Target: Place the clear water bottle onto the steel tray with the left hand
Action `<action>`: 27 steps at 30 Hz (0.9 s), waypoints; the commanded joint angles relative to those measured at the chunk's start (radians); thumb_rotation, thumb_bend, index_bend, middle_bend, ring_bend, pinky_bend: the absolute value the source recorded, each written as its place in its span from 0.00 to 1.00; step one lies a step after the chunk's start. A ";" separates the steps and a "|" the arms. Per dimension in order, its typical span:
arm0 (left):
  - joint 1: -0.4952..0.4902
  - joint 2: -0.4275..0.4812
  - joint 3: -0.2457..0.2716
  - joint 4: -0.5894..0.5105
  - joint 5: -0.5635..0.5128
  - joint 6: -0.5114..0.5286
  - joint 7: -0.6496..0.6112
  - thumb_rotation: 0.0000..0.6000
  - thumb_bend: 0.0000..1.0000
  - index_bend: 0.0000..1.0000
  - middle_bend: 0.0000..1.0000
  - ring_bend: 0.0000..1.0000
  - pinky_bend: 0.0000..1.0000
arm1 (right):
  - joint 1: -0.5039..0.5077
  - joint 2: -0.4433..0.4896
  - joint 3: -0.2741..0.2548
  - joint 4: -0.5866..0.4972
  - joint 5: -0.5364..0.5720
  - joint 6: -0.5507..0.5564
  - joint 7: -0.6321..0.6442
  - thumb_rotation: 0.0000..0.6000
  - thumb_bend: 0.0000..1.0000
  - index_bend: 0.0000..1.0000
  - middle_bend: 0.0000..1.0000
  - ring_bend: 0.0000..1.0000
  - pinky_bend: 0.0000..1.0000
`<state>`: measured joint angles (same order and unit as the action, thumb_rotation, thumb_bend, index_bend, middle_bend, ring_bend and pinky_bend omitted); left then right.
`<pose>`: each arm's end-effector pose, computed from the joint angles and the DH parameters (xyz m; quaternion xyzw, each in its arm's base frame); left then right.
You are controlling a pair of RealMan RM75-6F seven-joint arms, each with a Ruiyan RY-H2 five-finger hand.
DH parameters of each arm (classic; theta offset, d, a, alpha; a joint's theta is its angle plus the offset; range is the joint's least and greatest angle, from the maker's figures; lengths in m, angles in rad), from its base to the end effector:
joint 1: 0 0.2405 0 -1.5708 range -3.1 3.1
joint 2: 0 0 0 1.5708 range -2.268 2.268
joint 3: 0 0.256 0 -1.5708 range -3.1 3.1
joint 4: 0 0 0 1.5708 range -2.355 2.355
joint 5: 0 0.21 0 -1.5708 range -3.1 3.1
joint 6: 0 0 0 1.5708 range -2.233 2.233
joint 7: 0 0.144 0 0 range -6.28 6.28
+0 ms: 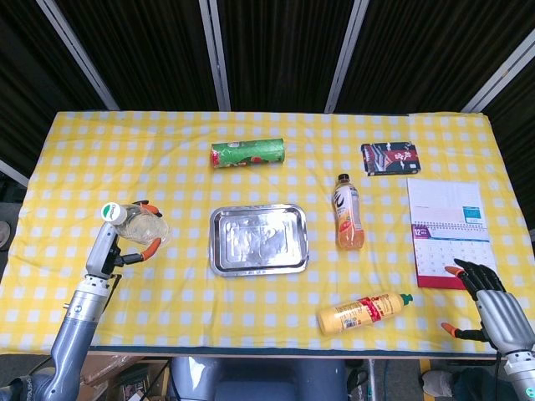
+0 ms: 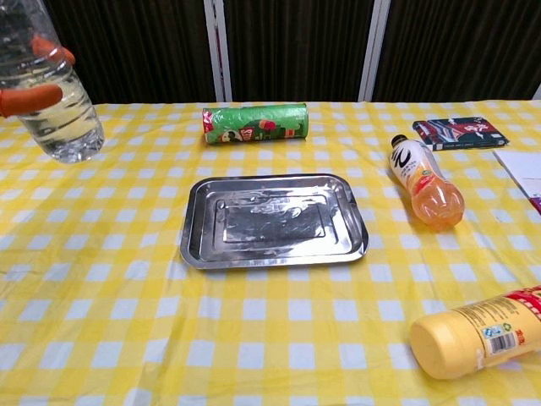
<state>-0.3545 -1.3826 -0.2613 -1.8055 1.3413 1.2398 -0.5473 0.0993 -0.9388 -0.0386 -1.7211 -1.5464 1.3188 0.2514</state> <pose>-0.1786 0.2735 0.0727 -0.3944 -0.6236 -0.6309 0.2401 -0.3121 -0.1616 0.1712 0.6052 -0.5038 0.3630 0.4982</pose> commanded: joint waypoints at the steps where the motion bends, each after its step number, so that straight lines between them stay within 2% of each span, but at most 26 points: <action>1: -0.011 0.045 -0.036 -0.100 -0.004 0.018 0.054 1.00 0.45 0.58 0.54 0.14 0.12 | 0.001 0.000 -0.001 -0.001 0.000 -0.002 -0.001 1.00 0.16 0.18 0.10 0.06 0.05; 5: -0.023 0.075 -0.065 -0.193 -0.012 0.026 0.093 1.00 0.45 0.58 0.54 0.14 0.12 | 0.001 0.000 0.000 -0.001 0.002 -0.001 -0.001 1.00 0.16 0.18 0.10 0.06 0.05; 7: -0.011 0.088 -0.055 -0.228 0.002 0.044 0.106 1.00 0.45 0.58 0.54 0.14 0.12 | 0.000 0.001 0.000 -0.001 0.002 0.001 -0.001 1.00 0.16 0.18 0.10 0.06 0.05; 12: 0.000 0.099 -0.042 -0.227 -0.005 0.051 0.093 1.00 0.45 0.57 0.54 0.14 0.12 | 0.000 0.001 0.000 0.000 0.001 0.003 0.001 1.00 0.16 0.18 0.10 0.06 0.05; 18: 0.012 0.078 -0.014 -0.112 -0.022 0.042 0.037 1.00 0.45 0.57 0.53 0.14 0.12 | 0.000 0.001 -0.001 0.000 -0.001 0.003 0.004 1.00 0.16 0.18 0.10 0.06 0.05; 27: 0.013 0.002 0.034 0.141 -0.052 -0.037 -0.125 1.00 0.45 0.57 0.53 0.14 0.12 | 0.002 -0.001 -0.002 -0.001 -0.003 0.001 -0.001 1.00 0.16 0.18 0.10 0.06 0.05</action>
<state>-0.3429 -1.3531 -0.2466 -1.7175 1.2960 1.2294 -0.6273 0.1009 -0.9396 -0.0404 -1.7221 -1.5489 1.3198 0.2504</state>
